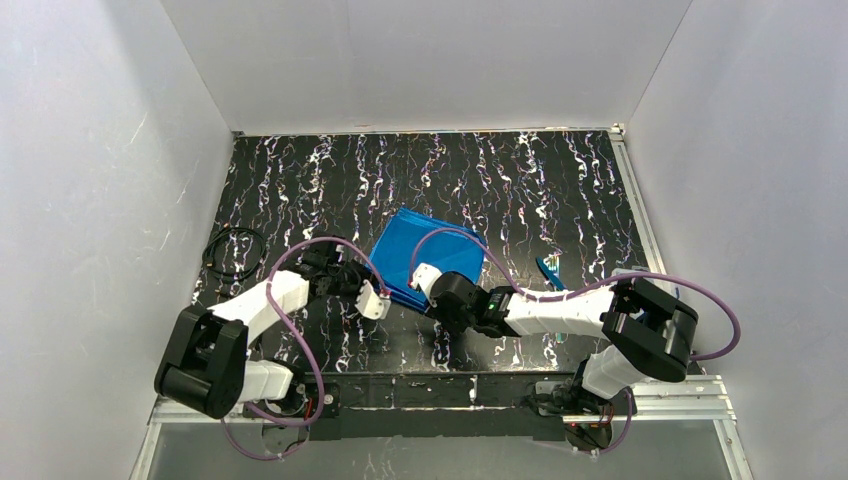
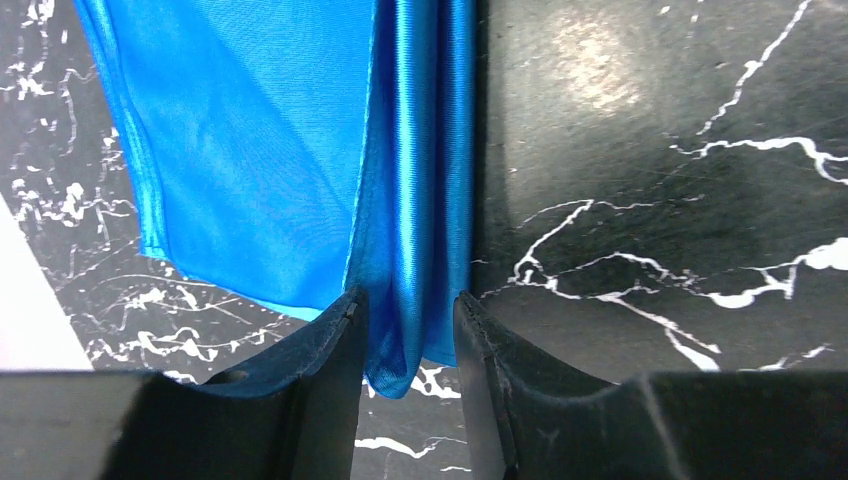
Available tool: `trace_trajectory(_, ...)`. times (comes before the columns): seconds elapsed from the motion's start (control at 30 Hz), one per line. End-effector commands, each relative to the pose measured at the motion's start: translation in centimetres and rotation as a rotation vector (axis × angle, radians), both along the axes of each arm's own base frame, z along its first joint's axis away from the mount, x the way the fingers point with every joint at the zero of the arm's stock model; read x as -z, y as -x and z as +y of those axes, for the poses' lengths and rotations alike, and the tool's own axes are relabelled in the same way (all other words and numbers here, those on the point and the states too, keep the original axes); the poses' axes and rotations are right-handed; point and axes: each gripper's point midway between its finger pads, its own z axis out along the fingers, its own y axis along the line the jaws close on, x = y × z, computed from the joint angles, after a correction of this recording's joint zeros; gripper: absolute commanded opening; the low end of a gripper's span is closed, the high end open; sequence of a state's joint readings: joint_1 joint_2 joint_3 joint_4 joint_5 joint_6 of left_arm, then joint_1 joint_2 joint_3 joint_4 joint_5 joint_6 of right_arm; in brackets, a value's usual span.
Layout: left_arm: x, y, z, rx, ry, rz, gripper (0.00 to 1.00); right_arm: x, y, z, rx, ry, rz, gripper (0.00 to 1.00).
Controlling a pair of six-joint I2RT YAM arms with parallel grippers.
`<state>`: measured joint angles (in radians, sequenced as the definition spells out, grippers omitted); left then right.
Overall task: Fold the napkin into a case and place the utensils inside
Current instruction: Pick up the upper triangle-folded napkin from the center of the board.
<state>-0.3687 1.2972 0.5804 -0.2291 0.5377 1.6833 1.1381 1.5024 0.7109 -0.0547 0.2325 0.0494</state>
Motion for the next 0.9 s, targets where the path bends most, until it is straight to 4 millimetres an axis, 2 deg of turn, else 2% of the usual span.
trace_trajectory(0.0,-1.2,-0.2,-0.6,0.011,0.049,-0.048,0.36,-1.4,-0.7,0.9,0.013,-0.037,-0.009,0.18)
trace_trajectory(0.13,-2.0,2.6,-0.7,0.103,0.071,-0.037,0.36,-1.3,-0.7,0.8,0.014,-0.036,-0.005,0.17)
trace_trajectory(0.23,-2.2,3.8,-0.8,0.141,0.084,-0.046,0.37,-1.2,-0.6,0.9,0.013,-0.038,0.001,0.17)
trace_trajectory(0.33,-2.4,3.4,-1.0,0.116,0.096,-0.014,0.39,-1.1,-0.6,1.0,0.012,-0.037,0.010,0.17)
trace_trajectory(0.47,-2.7,1.7,-1.0,0.050,0.063,0.059,0.41,-1.1,-0.5,1.0,0.013,-0.040,0.016,0.17)
trace_trajectory(0.5,-2.7,1.6,-0.9,0.049,0.047,0.082,0.50,-1.2,-0.5,1.0,0.014,-0.042,0.017,0.17)
trace_trajectory(0.7,-2.2,1.3,-1.0,0.051,0.011,0.167,0.60,-1.3,-0.4,1.1,0.015,-0.053,0.023,0.16)
trace_trajectory(0.87,-0.8,2.4,0.0,0.130,-0.062,0.165,0.61,-1.3,-0.3,0.9,0.015,-0.053,0.023,0.16)
